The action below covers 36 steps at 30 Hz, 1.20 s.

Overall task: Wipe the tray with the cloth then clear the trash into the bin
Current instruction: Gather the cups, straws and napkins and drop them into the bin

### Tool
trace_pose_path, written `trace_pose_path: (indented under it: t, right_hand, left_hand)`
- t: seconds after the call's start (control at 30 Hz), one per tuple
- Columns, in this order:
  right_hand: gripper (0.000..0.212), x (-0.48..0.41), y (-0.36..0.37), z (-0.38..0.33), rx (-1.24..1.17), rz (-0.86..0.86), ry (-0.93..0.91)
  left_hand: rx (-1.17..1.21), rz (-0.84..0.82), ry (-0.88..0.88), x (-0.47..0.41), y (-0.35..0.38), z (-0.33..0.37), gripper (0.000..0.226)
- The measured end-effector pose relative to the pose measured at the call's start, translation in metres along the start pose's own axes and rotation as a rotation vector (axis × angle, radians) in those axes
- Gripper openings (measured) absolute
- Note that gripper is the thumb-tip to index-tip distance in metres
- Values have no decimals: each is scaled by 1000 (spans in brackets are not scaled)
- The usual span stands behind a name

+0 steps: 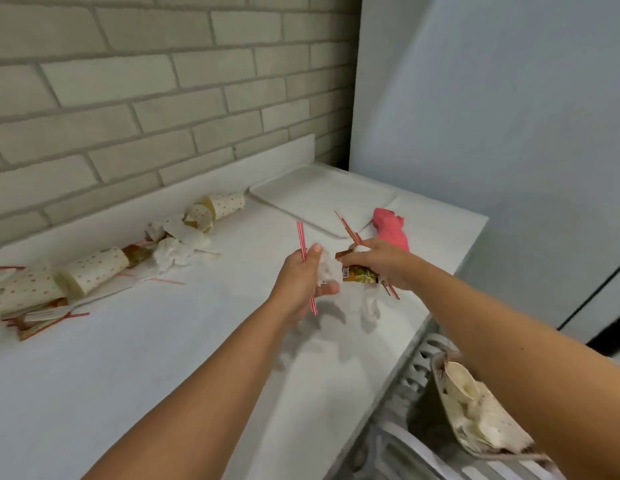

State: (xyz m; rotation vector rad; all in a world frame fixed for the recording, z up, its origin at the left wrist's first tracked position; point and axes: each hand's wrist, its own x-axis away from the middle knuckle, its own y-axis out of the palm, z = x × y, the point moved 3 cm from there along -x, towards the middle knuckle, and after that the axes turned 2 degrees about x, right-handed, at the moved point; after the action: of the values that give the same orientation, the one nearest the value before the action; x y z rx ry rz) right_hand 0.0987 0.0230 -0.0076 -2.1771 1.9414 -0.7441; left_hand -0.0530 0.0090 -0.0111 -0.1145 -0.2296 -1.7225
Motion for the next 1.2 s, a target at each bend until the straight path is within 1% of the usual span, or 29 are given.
trace_pose_path:
  t: [0.03,0.07,0.17,0.3,0.37,0.43,0.5,0.57,0.63,0.67,0.77,0.83,0.9,0.97,1.07,1.13,1.2]
  right_hand:
    - [19,3,-15,13,-48,13,17]
    - [19,6,-28,27,-101,23,28]
    - [8,21,-64,68,-238,104,64]
    - [12,43,-98,129,-351,209,168]
    - [16,53,-108,164,-358,287,246]
    - [19,60,-115,197,-384,366,286]
    - [20,65,-115,227,-368,410,344]
    - [19,68,-112,255,-291,422,424]
    - [15,67,-102,282,-207,411,469]
    - [18,66,-97,295,-167,388,483]
    - [38,65,-82,317,-62,259,544]
    - [48,64,-77,324,103,156,578]
    - [56,62,-78,325,197,108,573]
    - [54,57,-83,325,165,132,535]
    - [33,53,-94,313,-90,207,385]
    - [34,54,-101,301,-264,171,304]
    - [30,55,-102,291,-423,71,212]
  left_hand:
    - [-12,-32,6,-2,20,-5,29]
    - [-28,-60,8,-3,40,-10,27]
    - [-102,-135,-4,-10,95,-30,23]
    - [-156,-262,-68,-9,156,-62,32]
    - [-216,-340,-114,-7,183,-82,39]
    - [-258,-404,-170,-3,207,-101,49]
    - [-249,-422,-232,-2,223,-118,52]
    - [-216,-388,-303,-4,236,-133,51]
    - [-179,-309,-391,-8,240,-145,53]
    - [-163,-276,-425,-10,241,-150,49]
    - [-184,-228,-471,-14,241,-165,35]
    - [-230,-214,-480,-15,239,-178,32]
    - [-262,-190,-488,-17,238,-188,30]
    - [-257,-153,-484,-20,236,-199,30]
    - [-182,-106,-498,-21,240,-206,31]
    - [-103,-100,-520,-19,246,-205,31]
    - [0,-108,-545,-20,251,-207,30]
